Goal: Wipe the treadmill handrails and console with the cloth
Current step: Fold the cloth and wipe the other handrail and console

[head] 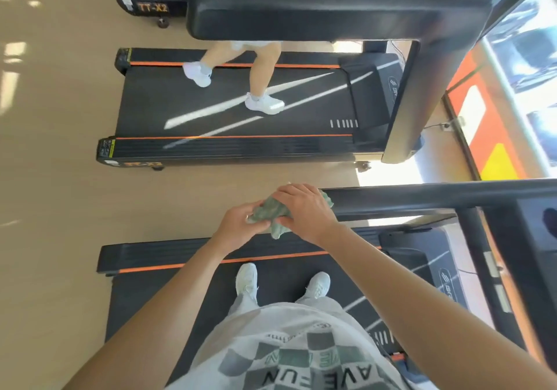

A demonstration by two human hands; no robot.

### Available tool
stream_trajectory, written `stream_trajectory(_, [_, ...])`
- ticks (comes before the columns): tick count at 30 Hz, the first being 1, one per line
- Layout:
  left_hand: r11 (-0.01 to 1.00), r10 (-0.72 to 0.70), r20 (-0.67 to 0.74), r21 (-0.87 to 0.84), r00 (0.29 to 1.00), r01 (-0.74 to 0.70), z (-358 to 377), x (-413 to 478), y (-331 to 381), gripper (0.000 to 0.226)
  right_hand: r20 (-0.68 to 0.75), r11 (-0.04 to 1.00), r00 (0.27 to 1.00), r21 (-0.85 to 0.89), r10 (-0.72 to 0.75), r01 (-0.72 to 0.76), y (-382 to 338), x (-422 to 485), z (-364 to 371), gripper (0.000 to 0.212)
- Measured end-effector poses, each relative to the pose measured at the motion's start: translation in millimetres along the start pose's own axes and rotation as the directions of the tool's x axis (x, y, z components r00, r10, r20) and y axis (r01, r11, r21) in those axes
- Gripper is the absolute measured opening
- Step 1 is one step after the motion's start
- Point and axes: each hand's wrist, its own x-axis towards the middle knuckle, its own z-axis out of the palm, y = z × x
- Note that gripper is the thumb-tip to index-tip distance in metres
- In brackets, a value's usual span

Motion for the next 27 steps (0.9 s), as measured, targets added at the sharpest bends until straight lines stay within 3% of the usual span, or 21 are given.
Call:
stream_trajectory(2, [0.998, -0.009, -0.002, -0.066, 1.000, 0.009, 1, 3, 6, 0.036, 0.054, 0.999, 0.998, 0.025, 0.024, -0.025, 6, 2, -7, 0.054])
stream_trajectory(6, [0.995, 0.028, 0.014, -0.091, 1.000, -0.027, 10, 12, 18, 0.060, 0.117, 0.990, 0.989, 0.098, 0.088, -0.099, 25, -5, -23, 0.063])
stream_trajectory(12, [0.981, 0.015, 0.178, 0.187, 0.984, -0.049, 17, 42, 56, 0.064, 0.130, 0.975, 0.977, 0.123, 0.167, -0.183, 63, -26, -38, 0.062])
stream_trajectory(18, [0.781, 0.089, 0.264, 0.580, 0.960, -0.232, 43, 62, 100, 0.063, -0.115, 0.982, 0.980, 0.115, 0.164, -0.151, 93, -70, -27, 0.062])
stream_trajectory(27, [0.646, 0.149, 0.339, 0.678, 0.929, -0.351, 96, 81, 139, 0.066, -0.295, 0.949, 0.906, 0.175, 0.304, -0.261, 126, -114, -17, 0.062])
